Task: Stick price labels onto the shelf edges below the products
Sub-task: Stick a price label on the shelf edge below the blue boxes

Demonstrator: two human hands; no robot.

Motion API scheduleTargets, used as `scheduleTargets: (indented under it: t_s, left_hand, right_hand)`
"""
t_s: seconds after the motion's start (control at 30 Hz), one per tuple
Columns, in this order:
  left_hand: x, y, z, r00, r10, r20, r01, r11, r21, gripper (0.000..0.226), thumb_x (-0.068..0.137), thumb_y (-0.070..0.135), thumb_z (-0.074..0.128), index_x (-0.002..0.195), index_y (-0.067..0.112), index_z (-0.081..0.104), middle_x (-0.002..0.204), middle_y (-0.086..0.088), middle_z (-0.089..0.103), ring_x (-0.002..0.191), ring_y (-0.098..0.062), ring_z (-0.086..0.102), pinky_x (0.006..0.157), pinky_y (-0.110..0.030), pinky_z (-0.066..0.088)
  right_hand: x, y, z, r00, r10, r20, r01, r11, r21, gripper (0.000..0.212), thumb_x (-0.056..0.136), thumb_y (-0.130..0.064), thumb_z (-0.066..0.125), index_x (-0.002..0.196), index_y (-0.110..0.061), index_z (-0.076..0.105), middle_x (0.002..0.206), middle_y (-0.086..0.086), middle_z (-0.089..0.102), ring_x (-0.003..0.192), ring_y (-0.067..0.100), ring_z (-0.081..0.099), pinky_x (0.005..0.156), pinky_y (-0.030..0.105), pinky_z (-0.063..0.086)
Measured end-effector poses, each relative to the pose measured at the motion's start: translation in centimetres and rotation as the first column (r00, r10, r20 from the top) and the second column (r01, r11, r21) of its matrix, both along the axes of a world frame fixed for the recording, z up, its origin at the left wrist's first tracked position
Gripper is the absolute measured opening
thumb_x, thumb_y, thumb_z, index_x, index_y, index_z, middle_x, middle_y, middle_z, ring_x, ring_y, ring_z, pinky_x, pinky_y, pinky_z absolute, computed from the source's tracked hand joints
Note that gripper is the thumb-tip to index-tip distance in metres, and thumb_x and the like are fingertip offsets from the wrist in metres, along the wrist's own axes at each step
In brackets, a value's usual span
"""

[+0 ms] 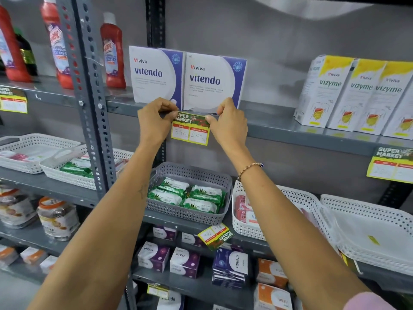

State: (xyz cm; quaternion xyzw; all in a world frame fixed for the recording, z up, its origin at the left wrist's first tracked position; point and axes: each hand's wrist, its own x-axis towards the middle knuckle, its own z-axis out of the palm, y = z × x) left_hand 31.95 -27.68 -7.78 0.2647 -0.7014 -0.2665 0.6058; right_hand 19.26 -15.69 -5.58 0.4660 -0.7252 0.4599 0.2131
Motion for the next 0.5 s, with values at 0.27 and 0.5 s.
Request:
scheduleTargets:
  t_s: [0.27,0.5]
  left_hand:
    - [-0.6,4.4,-5.3,0.943,0.242,-0.229,-0.265,0.961,-0.075,0.021,0.082,0.027,0.069,0.088,0.011,0.057,0.090,0.000,0.054,0.084,-0.012,0.049,0.075,-0.006,0.034]
    - [-2.4,7.1,-18.3,0.969,0.058,0.242,-0.120,0.960,0.252,0.021,0.085,0.026,0.068,0.076,0.009,0.060,0.085,-0.007,0.062,0.077,-0.020,0.055,0.069,-0.025,0.042]
  right_hand:
    - [-0.1,3.5,-5.2,0.976,0.213,-0.040,-0.207,0.971,0.120,0.011,0.083,-0.031,0.065,0.083,-0.022,0.058,0.054,-0.011,0.051,0.062,0.018,0.059,0.056,0.030,0.045]
    - [-2.7,5.5,-15.5,0.971,0.006,0.238,-0.139,0.827,0.545,0.012,0.083,-0.022,0.064,0.077,-0.013,0.071,0.081,0.005,0.074,0.077,0.023,0.068,0.069,0.036,0.058]
